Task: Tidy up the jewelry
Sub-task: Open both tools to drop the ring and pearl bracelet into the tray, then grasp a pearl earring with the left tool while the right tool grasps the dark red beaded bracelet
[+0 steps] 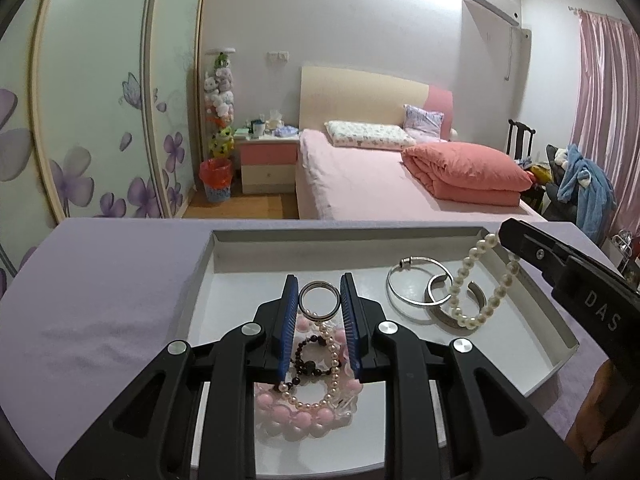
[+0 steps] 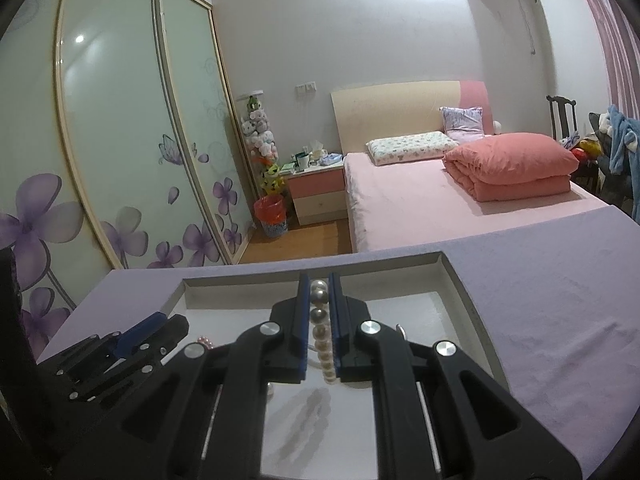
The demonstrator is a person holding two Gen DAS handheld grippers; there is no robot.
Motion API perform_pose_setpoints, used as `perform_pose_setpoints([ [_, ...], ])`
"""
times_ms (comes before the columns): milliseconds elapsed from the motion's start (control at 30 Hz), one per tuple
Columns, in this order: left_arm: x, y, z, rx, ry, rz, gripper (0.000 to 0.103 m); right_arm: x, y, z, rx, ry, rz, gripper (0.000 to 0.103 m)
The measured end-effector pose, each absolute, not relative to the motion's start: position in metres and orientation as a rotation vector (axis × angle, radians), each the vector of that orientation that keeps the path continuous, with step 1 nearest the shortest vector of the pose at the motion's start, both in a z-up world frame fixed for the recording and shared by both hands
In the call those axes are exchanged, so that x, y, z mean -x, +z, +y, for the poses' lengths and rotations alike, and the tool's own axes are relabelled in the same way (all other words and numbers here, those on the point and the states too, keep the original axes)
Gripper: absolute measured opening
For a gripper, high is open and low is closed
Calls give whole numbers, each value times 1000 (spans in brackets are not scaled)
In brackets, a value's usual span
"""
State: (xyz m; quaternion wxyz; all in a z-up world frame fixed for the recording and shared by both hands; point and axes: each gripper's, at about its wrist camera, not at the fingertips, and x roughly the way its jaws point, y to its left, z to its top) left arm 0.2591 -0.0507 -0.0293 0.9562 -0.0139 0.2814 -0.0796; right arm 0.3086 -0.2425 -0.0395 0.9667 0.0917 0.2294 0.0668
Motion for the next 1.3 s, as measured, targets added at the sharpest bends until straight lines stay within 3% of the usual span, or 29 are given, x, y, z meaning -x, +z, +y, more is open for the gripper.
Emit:
perform_pose_setpoints([
  [67, -262, -31, -49, 41, -171, 588, 28, -310, -40, -243, -196, 131, 472, 40],
  [100, -262, -31, -47, 48, -173, 593, 35, -308, -40, -245, -202, 125, 467, 43],
  [567, -218, -17, -6, 108, -157, 596, 41, -255, -43, -264, -138, 163, 552, 42],
  [933, -176, -32, 31, 88, -97, 679, 51, -214, -92, -236, 5, 308, 816, 65],
  [1233, -162, -33, 30, 82, -117, 686, 51, -232, -106, -211, 116, 273, 885, 63],
  [1267, -160, -32, 26, 76, -131, 686, 51, -232, -106, -210, 122, 274, 881, 60],
  [1300, -159, -32, 23, 72, -139, 686, 51, -233, -105, -210, 122, 278, 874, 41],
])
